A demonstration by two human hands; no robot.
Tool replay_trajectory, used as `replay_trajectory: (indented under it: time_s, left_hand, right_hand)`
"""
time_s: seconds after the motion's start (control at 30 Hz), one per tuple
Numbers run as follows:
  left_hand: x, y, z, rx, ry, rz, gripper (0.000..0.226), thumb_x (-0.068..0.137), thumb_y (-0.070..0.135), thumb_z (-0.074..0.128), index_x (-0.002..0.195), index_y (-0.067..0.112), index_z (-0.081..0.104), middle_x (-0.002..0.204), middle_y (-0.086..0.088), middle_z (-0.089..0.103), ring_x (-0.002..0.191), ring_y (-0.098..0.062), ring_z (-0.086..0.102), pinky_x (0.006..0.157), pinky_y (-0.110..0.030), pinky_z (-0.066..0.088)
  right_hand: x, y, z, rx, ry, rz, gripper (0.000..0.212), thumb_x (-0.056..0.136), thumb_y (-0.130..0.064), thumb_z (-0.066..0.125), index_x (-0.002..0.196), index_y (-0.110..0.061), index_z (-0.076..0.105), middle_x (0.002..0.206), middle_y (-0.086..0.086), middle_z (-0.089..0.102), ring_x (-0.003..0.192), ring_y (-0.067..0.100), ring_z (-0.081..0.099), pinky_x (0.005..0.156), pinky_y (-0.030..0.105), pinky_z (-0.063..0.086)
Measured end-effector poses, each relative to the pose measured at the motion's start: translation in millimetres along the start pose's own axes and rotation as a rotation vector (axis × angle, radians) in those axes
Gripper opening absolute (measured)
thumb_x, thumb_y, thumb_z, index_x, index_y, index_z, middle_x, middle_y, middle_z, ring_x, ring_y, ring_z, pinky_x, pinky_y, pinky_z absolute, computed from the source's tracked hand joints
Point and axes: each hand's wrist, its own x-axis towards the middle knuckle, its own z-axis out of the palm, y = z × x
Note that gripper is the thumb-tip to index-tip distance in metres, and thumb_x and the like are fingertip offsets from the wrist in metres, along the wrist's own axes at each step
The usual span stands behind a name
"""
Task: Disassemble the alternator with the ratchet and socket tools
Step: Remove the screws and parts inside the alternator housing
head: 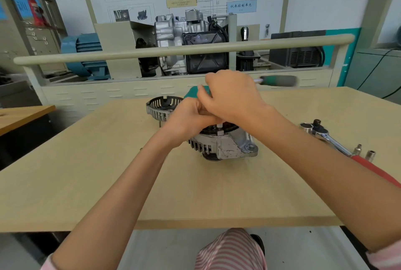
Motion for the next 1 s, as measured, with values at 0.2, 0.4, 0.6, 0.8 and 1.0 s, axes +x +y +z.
replay_trajectory:
  time_s: [0.2,0.4,0.6,0.8,1.0]
  left_hand:
    - [0.6,-4.3,4.7,0.025,0.07,-0.005,0.018,0.079,0.008,0.07,0.066,0.016,0.063,0.048,0.014,0.059,0.051,0.005,0.054,0.048,-0.006,0.038]
    - [-4.5,-0.5,-3.2,-0.056,-0.089,0.041,0.015,0.089,0.009,0.061,0.079,0.013,0.072,0.072,-0.006,0.071,0.076,-0.004,0.063,0.077,-0.015,0.048]
    - [-4.2,-4.6,2.7,-0.043,0.031,0.022,0.023,0.083,0.002,0.065,0.064,0.015,0.064,0.053,0.011,0.061,0.056,0.002,0.055,0.057,-0.01,0.042]
    - [-3.3,-1.7,4.0,0.041,0.083,0.025,0.025,0.081,-0.001,0.059,0.063,0.016,0.055,0.047,0.014,0.054,0.047,0.003,0.047,0.045,-0.01,0.034]
    - [-5.1,-1.8,-0.5,-0.028,-0.041,0.001,0.012,0.088,0.01,0.062,0.087,-0.001,0.067,0.084,-0.024,0.068,0.078,-0.019,0.06,0.075,-0.03,0.045]
  right_hand:
    - [0.2,-7.4,-1.6,-0.093,0.034,0.002,0.047,0.097,-0.044,0.028,0.065,-0.014,0.042,0.059,0.0,0.035,0.059,0.02,0.038,0.046,0.029,0.017]
    - [1.4,0.5,-3.2,0.433,-0.046,-0.135,0.047,0.096,-0.03,0.041,0.05,-0.023,0.03,0.049,-0.005,0.035,0.049,0.009,0.035,0.053,0.03,0.023]
    - [0.7,-8.9,-2.3,0.16,0.002,-0.031,0.042,0.096,-0.034,0.038,0.058,-0.017,0.034,0.054,-0.005,0.034,0.056,0.014,0.039,0.056,0.03,0.024]
    - [5.3,-22.2,2.6,-0.202,0.012,0.141,0.06,0.096,-0.053,0.021,0.054,-0.012,0.034,0.053,0.002,0.034,0.048,0.017,0.033,0.045,0.026,0.019]
    - [0.3,-6.7,2.4,0.378,0.097,-0.068,0.048,0.095,-0.036,0.038,0.05,-0.023,0.027,0.049,-0.008,0.031,0.05,0.009,0.033,0.053,0.021,0.023]
